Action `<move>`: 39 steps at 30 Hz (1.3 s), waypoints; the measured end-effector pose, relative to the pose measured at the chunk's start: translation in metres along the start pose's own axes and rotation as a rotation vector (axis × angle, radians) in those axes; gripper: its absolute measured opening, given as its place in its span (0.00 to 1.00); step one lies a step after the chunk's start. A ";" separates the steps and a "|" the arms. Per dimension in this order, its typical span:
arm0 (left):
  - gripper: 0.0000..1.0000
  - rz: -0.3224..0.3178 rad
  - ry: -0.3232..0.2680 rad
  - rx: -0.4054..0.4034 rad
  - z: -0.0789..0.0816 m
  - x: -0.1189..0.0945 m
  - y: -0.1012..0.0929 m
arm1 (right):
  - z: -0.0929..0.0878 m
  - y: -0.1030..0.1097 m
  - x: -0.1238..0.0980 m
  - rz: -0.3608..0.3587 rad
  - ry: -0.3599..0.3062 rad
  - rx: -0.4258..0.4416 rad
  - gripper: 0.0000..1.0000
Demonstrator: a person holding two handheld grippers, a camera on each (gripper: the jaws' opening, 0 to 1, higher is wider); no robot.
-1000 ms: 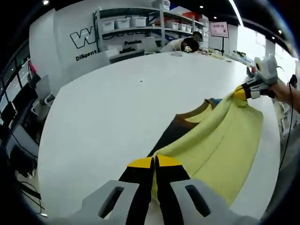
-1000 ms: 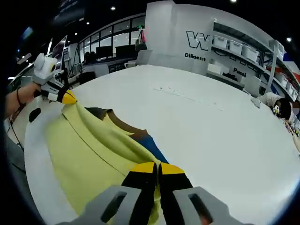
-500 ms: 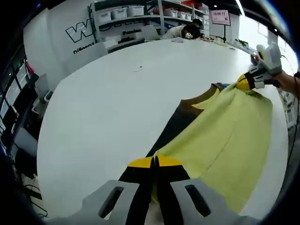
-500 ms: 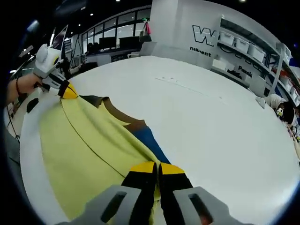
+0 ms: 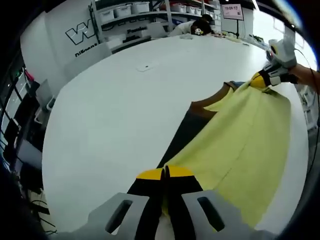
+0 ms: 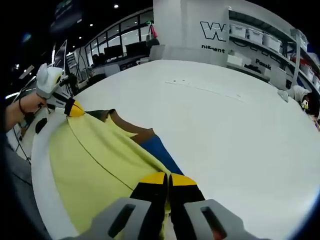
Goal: Fold the garment on the visible template until the final outline fits inside the template.
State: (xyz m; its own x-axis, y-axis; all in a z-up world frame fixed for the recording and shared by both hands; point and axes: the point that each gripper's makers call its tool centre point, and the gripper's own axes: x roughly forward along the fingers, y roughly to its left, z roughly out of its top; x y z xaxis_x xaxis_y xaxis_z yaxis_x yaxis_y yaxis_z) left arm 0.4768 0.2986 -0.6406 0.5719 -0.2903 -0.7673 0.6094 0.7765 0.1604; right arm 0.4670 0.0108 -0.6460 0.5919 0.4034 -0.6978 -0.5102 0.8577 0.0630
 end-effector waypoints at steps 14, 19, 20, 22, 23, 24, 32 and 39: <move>0.00 -0.098 0.074 -0.023 -0.031 -0.023 -0.018 | -0.032 0.032 -0.025 0.068 0.180 -0.184 0.00; 0.00 -0.119 0.068 -0.027 -0.037 -0.029 -0.022 | -0.045 0.044 -0.037 0.105 0.217 -0.123 0.00; 0.00 -0.119 0.069 -0.025 -0.038 -0.031 -0.025 | -0.048 0.046 -0.039 0.116 0.223 -0.108 0.00; 0.00 -0.111 0.063 -0.037 -0.041 -0.035 -0.029 | -0.052 0.049 -0.043 0.120 0.224 -0.094 0.00; 0.00 -0.108 0.057 -0.039 -0.042 -0.036 -0.029 | -0.053 0.050 -0.044 0.119 0.219 -0.096 0.00; 0.00 -0.109 0.057 -0.049 -0.042 -0.036 -0.029 | -0.052 0.050 -0.044 0.112 0.203 -0.097 0.00; 0.00 -0.170 0.029 -0.166 -0.045 -0.037 -0.027 | -0.049 0.050 -0.043 0.131 0.192 -0.125 0.00; 0.10 -0.093 -0.238 -0.174 -0.018 -0.060 -0.016 | -0.004 0.047 -0.061 0.041 -0.067 -0.208 0.06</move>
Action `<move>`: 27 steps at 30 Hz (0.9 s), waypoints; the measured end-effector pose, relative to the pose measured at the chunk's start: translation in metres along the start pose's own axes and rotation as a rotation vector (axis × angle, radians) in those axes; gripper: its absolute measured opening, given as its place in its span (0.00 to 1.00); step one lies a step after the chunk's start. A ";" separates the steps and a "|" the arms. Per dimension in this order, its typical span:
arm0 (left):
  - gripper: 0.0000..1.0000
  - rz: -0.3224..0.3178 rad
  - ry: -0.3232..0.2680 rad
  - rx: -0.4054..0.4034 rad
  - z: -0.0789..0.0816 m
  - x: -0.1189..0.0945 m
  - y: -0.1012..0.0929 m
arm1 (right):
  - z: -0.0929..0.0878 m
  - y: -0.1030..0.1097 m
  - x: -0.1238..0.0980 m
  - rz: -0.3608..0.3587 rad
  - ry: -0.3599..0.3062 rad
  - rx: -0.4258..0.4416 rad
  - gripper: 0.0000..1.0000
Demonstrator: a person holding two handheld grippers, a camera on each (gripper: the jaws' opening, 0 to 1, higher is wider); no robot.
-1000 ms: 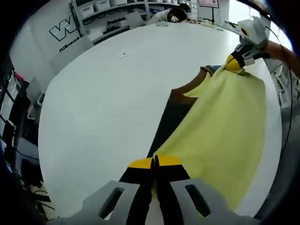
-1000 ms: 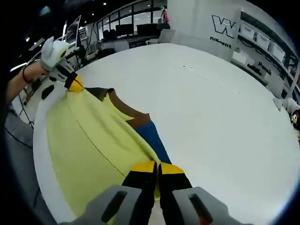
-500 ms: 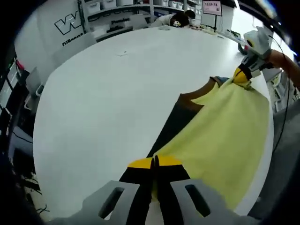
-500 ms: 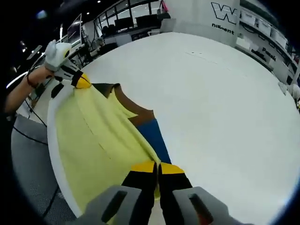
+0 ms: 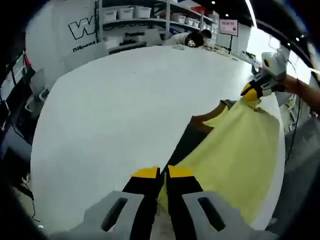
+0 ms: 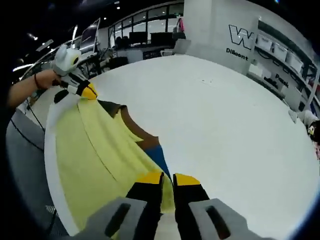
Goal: Fold the garment on the visible template until the final outline fits inside the template.
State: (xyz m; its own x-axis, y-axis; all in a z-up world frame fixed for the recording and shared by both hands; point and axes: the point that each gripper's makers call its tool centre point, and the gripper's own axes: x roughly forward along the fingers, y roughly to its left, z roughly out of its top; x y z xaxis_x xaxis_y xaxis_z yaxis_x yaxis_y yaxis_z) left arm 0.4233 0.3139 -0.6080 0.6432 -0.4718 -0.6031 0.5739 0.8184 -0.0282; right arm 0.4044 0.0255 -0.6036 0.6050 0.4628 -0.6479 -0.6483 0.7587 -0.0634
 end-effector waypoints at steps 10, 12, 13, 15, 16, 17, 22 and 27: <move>0.33 -0.128 0.010 0.383 0.006 -0.039 -0.025 | 0.003 0.018 -0.019 0.062 0.052 -0.320 0.18; 0.36 -0.145 0.027 0.449 0.002 -0.043 -0.028 | 0.001 0.022 -0.021 0.075 0.067 -0.366 0.22; 0.36 -0.160 0.039 0.492 -0.002 -0.044 -0.031 | 0.000 0.025 -0.022 0.085 0.076 -0.393 0.24; 0.38 -0.173 0.066 0.531 -0.012 -0.044 -0.032 | 0.004 0.027 -0.023 0.078 0.061 -0.412 0.22; 0.38 -0.173 0.072 0.543 -0.015 -0.043 -0.031 | 0.006 0.031 -0.024 0.090 0.052 -0.416 0.21; 0.38 -0.177 0.072 0.562 -0.018 -0.042 -0.032 | 0.007 0.034 -0.025 0.103 0.049 -0.427 0.23; 0.36 -0.200 0.103 0.610 -0.034 -0.038 -0.033 | -0.007 0.038 -0.026 0.121 0.137 -0.559 0.25; 0.30 -0.195 0.121 0.643 -0.042 -0.031 -0.030 | -0.021 0.028 -0.022 0.100 0.191 -0.575 0.21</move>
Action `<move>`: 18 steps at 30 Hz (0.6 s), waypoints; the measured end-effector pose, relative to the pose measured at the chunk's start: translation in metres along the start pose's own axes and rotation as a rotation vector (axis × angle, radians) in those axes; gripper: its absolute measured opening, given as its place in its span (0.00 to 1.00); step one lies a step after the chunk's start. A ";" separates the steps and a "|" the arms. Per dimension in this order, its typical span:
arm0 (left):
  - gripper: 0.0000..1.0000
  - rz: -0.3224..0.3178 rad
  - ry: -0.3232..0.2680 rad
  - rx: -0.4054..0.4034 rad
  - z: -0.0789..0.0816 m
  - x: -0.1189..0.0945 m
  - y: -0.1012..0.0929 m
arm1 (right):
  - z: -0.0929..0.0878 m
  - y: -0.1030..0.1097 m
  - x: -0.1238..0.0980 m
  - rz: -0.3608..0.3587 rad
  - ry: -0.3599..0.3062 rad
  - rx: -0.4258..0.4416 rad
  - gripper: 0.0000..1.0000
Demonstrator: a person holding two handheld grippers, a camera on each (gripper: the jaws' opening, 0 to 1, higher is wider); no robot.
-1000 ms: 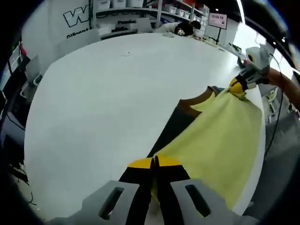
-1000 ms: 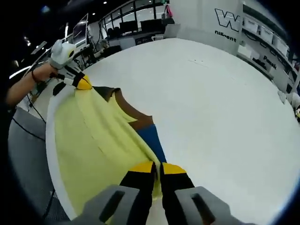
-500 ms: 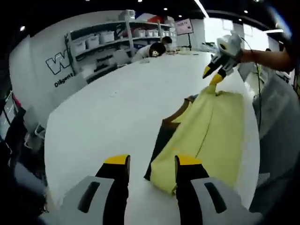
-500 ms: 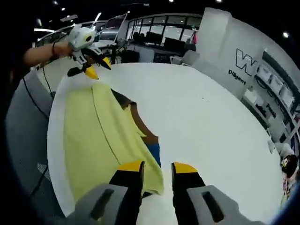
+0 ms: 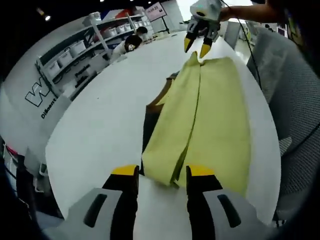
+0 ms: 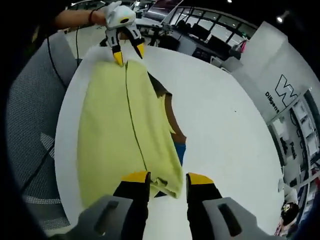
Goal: Fold the garment on the visible template until the final outline fits inside the template.
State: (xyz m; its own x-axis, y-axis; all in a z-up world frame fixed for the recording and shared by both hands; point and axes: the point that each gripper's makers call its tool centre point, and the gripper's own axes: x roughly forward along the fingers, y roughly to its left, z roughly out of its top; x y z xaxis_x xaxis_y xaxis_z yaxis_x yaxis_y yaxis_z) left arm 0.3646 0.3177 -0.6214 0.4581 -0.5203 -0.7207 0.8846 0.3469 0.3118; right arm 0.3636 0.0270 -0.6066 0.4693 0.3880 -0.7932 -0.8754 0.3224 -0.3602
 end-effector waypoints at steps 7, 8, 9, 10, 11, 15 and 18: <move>0.24 0.000 0.004 -0.003 0.000 0.005 0.001 | -0.008 -0.004 0.002 -0.006 0.031 -0.009 0.16; 0.23 0.001 0.006 0.002 -0.001 0.006 0.001 | -0.008 -0.004 0.002 -0.008 0.037 -0.014 0.15; 0.23 0.007 0.007 0.012 -0.001 0.006 0.002 | -0.008 -0.005 0.001 -0.012 0.037 -0.022 0.13; 0.22 0.013 0.006 0.017 -0.001 0.006 0.003 | -0.008 -0.006 0.001 -0.013 0.036 -0.027 0.10; 0.21 0.015 0.005 0.013 -0.001 0.006 0.003 | -0.008 -0.006 0.001 -0.014 0.035 -0.026 0.08; 0.12 0.003 0.014 0.002 -0.004 0.008 0.001 | -0.010 -0.010 0.002 -0.031 0.035 0.000 0.00; 0.11 0.017 0.010 -0.010 -0.004 0.009 0.003 | -0.012 -0.014 0.002 -0.038 0.032 0.039 0.00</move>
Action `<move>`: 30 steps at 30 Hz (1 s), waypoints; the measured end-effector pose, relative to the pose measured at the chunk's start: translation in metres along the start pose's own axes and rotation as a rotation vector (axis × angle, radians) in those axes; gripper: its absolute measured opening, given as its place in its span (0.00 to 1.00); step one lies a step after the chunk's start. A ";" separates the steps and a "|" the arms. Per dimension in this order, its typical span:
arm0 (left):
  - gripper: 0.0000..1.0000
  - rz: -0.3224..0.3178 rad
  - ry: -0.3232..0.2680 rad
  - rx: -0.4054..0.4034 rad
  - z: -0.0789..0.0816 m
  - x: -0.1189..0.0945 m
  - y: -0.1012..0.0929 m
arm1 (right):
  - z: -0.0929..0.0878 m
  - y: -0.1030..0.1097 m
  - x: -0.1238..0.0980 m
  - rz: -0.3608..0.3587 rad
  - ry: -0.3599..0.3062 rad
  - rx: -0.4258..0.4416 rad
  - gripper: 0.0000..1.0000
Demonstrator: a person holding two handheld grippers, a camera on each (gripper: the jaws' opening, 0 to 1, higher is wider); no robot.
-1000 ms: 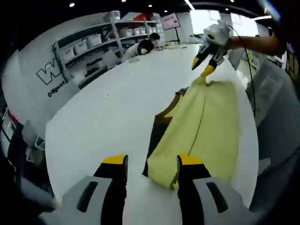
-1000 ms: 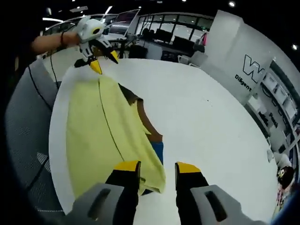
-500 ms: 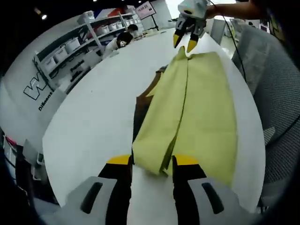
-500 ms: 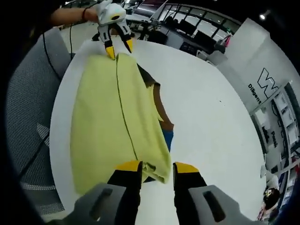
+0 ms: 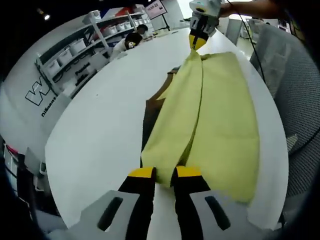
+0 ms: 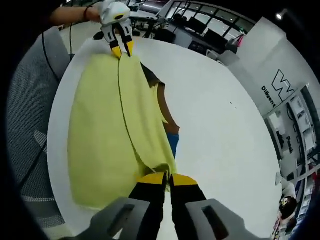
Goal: Fold the garment on the visible template until the final outline fits inside the template.
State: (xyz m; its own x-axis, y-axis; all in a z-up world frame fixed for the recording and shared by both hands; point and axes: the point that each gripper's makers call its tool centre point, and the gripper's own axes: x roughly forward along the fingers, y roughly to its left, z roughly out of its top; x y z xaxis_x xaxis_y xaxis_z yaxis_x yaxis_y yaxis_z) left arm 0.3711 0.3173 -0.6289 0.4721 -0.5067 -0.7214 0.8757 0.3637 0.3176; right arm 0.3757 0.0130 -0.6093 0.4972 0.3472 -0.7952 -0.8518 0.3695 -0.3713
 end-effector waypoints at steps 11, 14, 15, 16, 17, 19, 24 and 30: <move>0.01 0.035 -0.049 -0.104 0.014 -0.009 0.019 | 0.000 -0.016 -0.001 -0.046 -0.038 0.190 0.00; 0.01 0.052 -0.066 -0.122 0.018 -0.010 0.030 | 0.000 -0.019 0.000 -0.052 -0.051 0.237 0.00; 0.01 0.056 -0.066 -0.124 0.019 -0.009 0.033 | 0.001 -0.021 -0.001 -0.063 -0.054 0.244 0.00; 0.01 0.062 -0.066 -0.130 0.020 -0.008 0.037 | 0.003 -0.026 -0.002 -0.094 -0.067 0.246 0.00; 0.01 0.067 -0.066 -0.134 0.021 -0.007 0.039 | 0.006 -0.032 -0.004 -0.122 -0.090 0.262 0.00; 0.01 0.080 -0.073 -0.150 0.024 -0.006 0.046 | 0.004 -0.034 -0.003 -0.109 -0.083 0.331 0.00; 0.01 0.098 -0.063 -0.214 0.026 0.001 0.059 | 0.003 -0.045 0.001 -0.121 -0.103 0.448 0.00; 0.01 0.119 -0.062 -0.339 0.022 0.014 0.075 | -0.003 -0.054 0.013 -0.136 -0.092 0.566 0.00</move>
State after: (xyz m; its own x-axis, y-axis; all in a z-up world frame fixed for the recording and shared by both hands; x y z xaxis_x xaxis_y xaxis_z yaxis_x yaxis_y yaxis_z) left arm 0.4456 0.3204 -0.6013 0.5831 -0.4879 -0.6495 0.7358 0.6562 0.1676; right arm 0.4275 -0.0055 -0.6009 0.6296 0.3289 -0.7039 -0.5714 0.8099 -0.1327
